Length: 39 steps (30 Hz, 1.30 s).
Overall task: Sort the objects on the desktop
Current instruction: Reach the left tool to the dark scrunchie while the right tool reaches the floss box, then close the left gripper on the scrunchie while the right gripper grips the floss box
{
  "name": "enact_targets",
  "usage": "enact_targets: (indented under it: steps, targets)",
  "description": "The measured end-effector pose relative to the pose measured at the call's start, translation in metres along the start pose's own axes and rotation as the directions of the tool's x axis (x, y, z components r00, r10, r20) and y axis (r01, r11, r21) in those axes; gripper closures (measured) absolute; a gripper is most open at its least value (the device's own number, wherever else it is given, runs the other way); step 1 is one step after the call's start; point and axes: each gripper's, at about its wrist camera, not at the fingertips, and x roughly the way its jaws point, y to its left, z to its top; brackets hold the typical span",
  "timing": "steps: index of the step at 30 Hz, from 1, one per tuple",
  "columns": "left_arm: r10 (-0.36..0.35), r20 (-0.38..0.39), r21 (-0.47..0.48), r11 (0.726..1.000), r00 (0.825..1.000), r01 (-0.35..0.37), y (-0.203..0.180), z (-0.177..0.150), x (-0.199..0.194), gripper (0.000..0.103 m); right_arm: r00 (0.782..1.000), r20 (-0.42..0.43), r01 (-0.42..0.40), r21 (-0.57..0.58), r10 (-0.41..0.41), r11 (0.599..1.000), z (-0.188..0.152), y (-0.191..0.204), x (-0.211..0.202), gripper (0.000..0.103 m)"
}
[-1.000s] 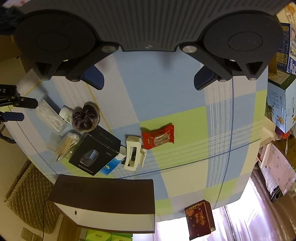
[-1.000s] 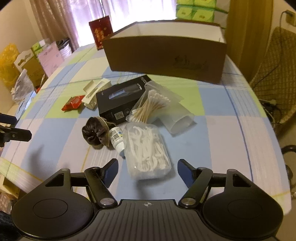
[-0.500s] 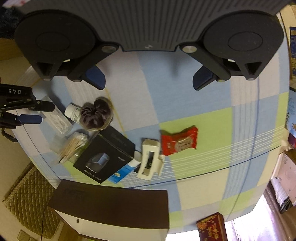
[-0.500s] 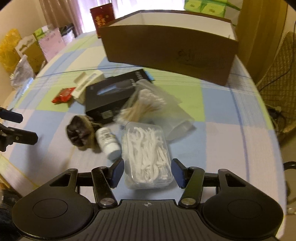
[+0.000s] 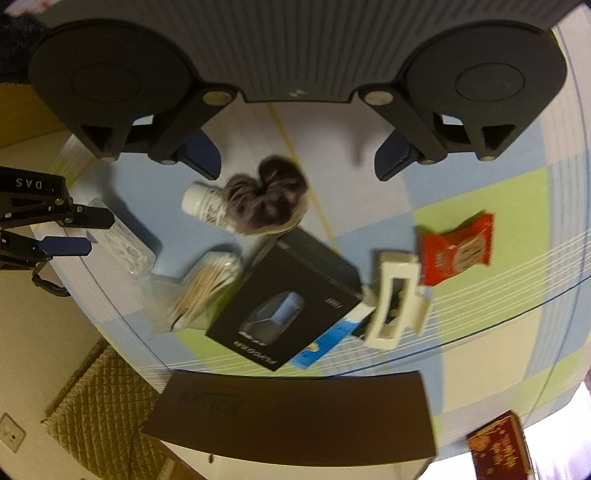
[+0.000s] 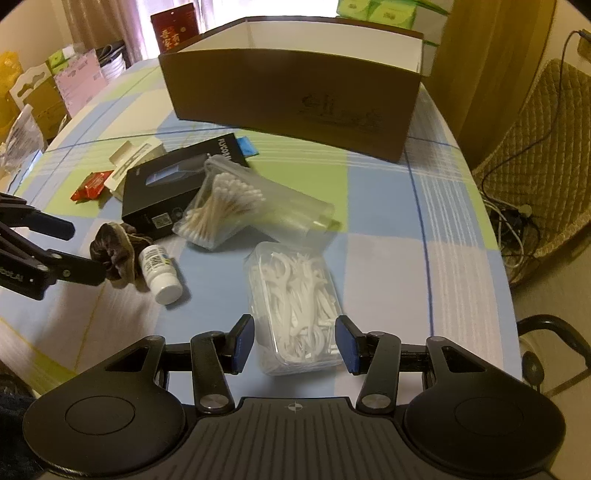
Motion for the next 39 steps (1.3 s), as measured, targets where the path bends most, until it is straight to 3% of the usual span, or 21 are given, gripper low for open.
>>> enact_targets:
  steps: [3,5,9,13,17,23,25,30,32,37,39]
  targets:
    - [-0.006,0.006,0.016,1.0,1.0,0.006,-0.005,0.005,0.007,0.018,1.0,0.001,0.002,0.008,-0.002,1.0,-0.001,-0.005,-0.001,0.057]
    - [-0.013,0.011,0.024,1.0,1.0,0.012,-0.007,0.008,0.012,0.029,1.0,0.003,0.002,0.013,-0.002,1.0,-0.001,-0.009,-0.002,0.057]
    - [-0.028,0.008,0.015,1.0,1.0,0.028,-0.008,0.01,0.025,0.039,1.0,0.003,-0.004,0.013,0.004,1.0,-0.002,-0.013,-0.002,0.057]
    - [-0.051,0.0,-0.021,0.998,0.999,0.051,-0.005,0.009,0.033,0.062,1.0,0.002,-0.016,0.007,0.016,1.0,-0.002,-0.015,-0.002,0.057]
    - [-0.059,0.02,-0.063,0.996,0.998,0.061,0.003,0.003,0.028,0.077,1.0,-0.001,-0.029,-0.002,0.029,1.0,-0.001,-0.017,-0.002,0.057]
    - [-0.019,0.017,-0.104,0.994,1.0,0.02,0.021,-0.013,0.012,0.078,0.998,-0.001,-0.056,-0.016,0.056,0.998,0.002,-0.019,0.0,0.052]
    - [-0.018,0.017,-0.12,0.993,1.0,0.02,0.027,-0.016,0.008,0.071,0.998,0.002,-0.064,-0.023,0.064,0.998,0.003,-0.019,0.001,0.037]
    - [-0.01,0.028,-0.127,0.992,1.0,0.013,0.025,-0.016,0.009,0.057,0.997,-0.005,-0.083,-0.04,0.083,0.996,0.009,-0.019,0.008,0.036]
    - [0.005,0.02,-0.136,0.991,1.0,-0.002,0.022,-0.014,0.015,0.059,0.996,-0.018,-0.092,-0.044,0.091,0.995,0.01,-0.019,0.011,0.036]
    - [0.049,0.01,-0.144,0.988,0.999,-0.047,0.021,-0.014,0.019,0.078,0.994,-0.04,-0.1,-0.064,0.097,0.993,0.012,-0.018,0.018,0.036]
    - [0.069,0.01,-0.146,0.987,0.998,-0.067,0.022,-0.014,0.016,0.08,0.994,-0.05,-0.1,-0.076,0.097,0.992,0.013,-0.015,0.022,0.036]
